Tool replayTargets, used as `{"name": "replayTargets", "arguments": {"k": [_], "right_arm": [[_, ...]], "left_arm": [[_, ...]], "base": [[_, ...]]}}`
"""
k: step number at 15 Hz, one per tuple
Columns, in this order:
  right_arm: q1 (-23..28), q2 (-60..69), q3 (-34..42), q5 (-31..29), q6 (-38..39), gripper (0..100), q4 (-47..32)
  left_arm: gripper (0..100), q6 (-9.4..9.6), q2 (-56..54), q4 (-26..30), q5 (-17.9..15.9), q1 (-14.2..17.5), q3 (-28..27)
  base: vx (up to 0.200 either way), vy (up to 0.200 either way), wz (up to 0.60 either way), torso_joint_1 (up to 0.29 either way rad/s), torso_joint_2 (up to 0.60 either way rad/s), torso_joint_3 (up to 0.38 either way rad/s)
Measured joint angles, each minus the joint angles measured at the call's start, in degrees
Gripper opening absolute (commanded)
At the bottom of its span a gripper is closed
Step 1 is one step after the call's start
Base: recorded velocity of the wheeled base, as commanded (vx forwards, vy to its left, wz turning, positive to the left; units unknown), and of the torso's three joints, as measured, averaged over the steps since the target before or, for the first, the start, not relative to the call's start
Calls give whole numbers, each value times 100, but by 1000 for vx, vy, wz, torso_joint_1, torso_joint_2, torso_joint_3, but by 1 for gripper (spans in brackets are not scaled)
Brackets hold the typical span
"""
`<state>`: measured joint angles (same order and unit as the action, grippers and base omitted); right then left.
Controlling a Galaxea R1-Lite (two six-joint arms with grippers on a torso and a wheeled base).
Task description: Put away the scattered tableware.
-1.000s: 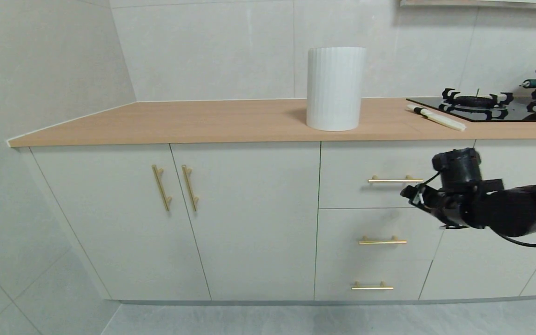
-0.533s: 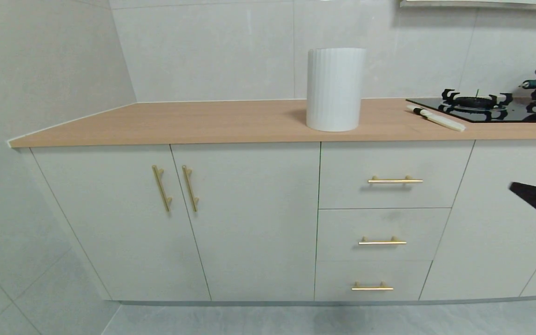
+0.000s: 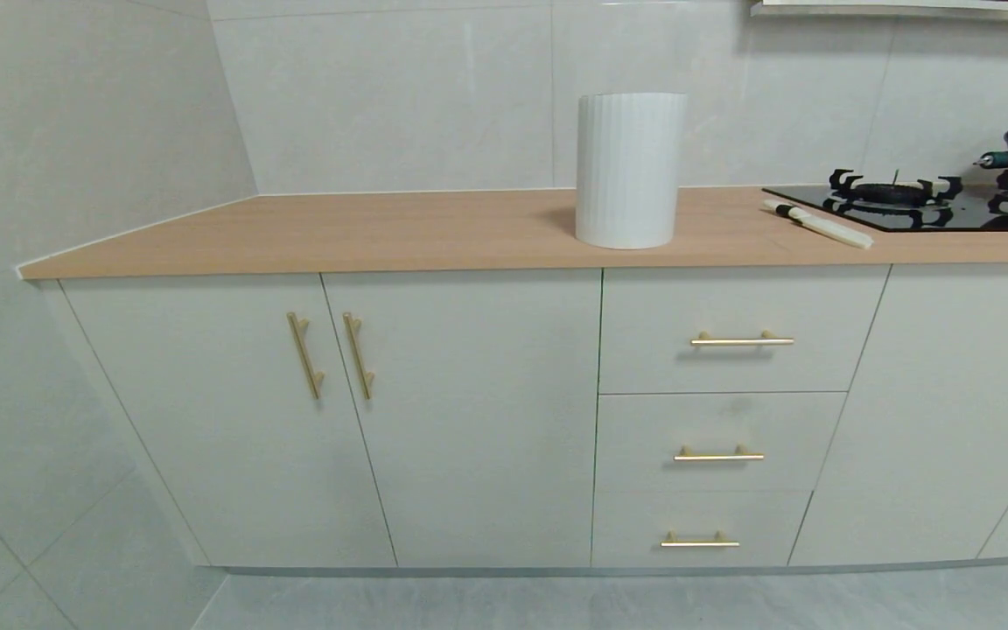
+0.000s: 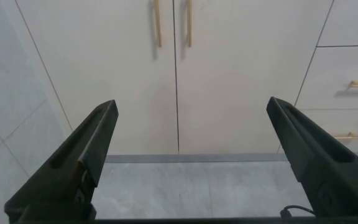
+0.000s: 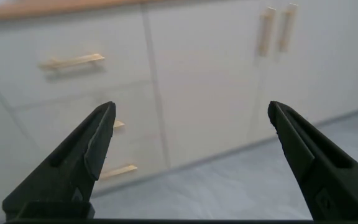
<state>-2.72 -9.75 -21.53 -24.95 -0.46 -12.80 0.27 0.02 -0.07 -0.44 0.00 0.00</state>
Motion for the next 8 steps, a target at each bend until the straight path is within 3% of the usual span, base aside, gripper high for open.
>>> {"name": "replayTargets", "arguments": {"k": [3,5,8], "right_arm": [[226,714,310,22,104,100,-261],[251,877,750,334,137,100,-11],[256,962,1563,1757,133,100,1278]], "left_arm": [[100,-2,0,0,0,0,0],[100,0,0,-2,0,0,0],[100,-2,0,0,0,0,0]], "base": [[0,0,0,0,0,0],[0,0,0,0,0,0],[0,0,0,0,0,0]]}}
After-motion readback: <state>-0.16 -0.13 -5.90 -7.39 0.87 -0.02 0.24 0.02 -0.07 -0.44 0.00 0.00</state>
